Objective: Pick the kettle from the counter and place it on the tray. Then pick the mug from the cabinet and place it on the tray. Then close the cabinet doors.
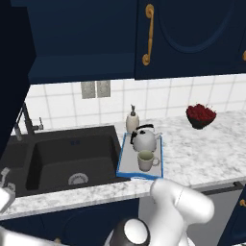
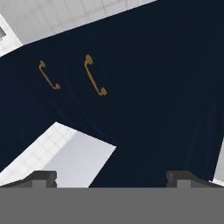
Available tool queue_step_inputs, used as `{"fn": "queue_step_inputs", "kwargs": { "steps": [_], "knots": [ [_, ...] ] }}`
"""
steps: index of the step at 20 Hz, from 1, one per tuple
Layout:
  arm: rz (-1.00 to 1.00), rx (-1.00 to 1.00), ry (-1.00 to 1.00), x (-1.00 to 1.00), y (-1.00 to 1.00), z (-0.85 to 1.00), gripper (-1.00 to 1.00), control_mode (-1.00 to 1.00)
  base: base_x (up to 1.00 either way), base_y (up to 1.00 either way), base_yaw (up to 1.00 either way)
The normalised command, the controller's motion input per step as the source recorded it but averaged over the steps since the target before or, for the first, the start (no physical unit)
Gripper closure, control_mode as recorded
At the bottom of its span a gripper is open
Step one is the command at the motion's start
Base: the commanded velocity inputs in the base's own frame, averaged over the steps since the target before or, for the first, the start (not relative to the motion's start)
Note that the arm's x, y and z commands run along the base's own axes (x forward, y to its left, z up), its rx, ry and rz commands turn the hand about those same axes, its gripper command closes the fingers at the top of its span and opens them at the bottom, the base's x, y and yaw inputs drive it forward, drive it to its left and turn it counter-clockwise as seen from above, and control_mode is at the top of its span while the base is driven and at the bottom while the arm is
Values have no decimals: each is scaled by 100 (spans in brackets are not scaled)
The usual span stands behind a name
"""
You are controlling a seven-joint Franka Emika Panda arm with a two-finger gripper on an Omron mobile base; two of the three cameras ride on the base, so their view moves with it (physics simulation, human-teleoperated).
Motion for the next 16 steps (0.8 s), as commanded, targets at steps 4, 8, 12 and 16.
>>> {"fn": "queue_step_inputs", "kwargs": {
  "steps": [4,8,12,16],
  "knots": [
    [-16,1,-1,-1,-18,58,-100,-100,0,0,0],
    [-10,7,0,5,-44,41,-100,-100,0,0,0],
    [-6,16,0,12,-78,19,-100,-100,0,0,0],
    [0,19,0,33,-86,15,-100,-100,0,0,0]
  ]
}}
